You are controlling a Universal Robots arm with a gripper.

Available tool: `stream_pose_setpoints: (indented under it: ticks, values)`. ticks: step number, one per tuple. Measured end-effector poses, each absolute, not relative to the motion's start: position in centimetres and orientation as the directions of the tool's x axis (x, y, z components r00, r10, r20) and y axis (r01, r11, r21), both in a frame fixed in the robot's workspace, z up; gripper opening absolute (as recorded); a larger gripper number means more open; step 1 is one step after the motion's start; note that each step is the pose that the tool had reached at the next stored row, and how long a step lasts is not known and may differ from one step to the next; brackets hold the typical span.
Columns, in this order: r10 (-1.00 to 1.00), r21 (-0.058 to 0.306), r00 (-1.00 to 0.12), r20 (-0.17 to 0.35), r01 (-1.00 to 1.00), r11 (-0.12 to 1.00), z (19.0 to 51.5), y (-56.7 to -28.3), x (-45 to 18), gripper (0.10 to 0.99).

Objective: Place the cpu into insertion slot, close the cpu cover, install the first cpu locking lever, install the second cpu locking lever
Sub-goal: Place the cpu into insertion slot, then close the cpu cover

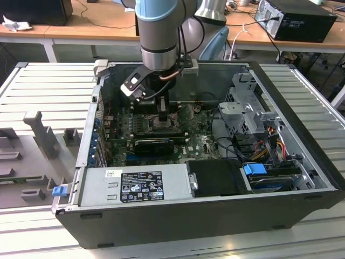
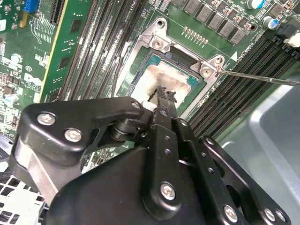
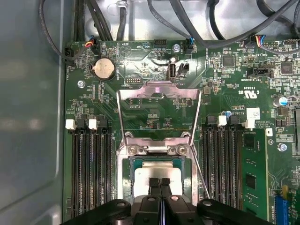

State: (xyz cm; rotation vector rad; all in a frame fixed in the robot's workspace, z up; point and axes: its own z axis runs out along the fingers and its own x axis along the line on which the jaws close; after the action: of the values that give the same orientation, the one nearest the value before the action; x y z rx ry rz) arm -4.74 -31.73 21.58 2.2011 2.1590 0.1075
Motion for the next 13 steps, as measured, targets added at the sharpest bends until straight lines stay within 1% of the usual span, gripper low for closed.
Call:
stream_pose_setpoints:
  ticks: [13]
  values:
    - [1.0, 0.089, 0.019, 0.01, 0.996, -0.02, 22.16, -31.73, -4.74, 0.106]
